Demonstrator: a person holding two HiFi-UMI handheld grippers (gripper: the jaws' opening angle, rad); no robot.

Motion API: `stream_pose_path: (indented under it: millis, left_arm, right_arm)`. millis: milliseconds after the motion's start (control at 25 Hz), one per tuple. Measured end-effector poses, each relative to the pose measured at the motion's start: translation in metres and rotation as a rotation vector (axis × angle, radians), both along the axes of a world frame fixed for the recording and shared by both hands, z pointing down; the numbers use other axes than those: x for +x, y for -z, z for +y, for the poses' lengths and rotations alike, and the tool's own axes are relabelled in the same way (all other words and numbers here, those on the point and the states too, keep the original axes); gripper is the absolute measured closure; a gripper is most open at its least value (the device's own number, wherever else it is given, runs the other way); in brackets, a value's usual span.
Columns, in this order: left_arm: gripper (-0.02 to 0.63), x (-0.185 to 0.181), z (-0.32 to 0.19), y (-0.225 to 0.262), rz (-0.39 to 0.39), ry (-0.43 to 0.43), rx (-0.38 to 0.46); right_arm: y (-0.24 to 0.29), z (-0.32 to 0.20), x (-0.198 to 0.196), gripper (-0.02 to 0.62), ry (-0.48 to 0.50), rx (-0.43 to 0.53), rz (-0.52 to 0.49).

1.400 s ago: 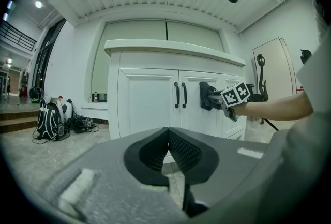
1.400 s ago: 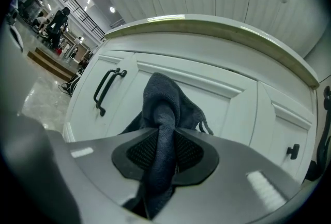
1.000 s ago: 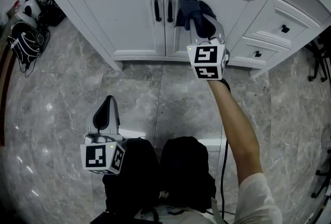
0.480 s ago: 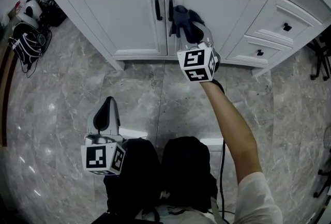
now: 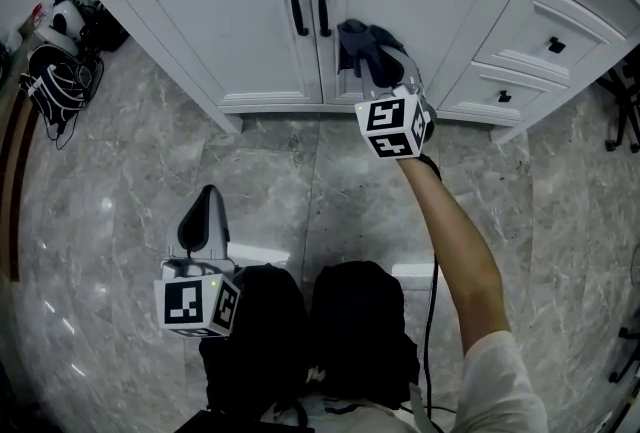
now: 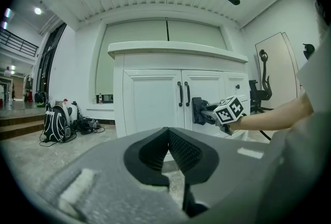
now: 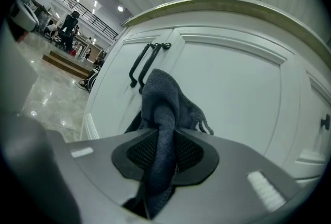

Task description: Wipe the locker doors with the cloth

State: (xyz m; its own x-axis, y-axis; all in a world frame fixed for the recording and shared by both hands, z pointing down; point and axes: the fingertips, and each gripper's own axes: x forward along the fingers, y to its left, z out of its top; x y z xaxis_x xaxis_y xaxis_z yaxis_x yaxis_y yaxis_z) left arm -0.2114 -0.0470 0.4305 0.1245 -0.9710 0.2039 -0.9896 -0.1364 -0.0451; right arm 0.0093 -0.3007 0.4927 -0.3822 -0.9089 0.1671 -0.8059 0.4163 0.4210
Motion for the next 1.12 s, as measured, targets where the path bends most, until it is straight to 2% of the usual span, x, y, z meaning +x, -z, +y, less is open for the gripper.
stream_pose_path:
  millis: [640,1120]
  left_arm:
    - [0.604,0.021,-0.003,0.0,-0.007,-0.022,-0.005]
    - [0.604,0.029,-0.001,0.001,-0.008,-0.026,-0.001]
  right_arm:
    - [0.008,0.0,0.125,0.511,-0.155,0.017,0.041]
    - [0.006,0.004,0.15,0.512,-0.188,0.036,0.05]
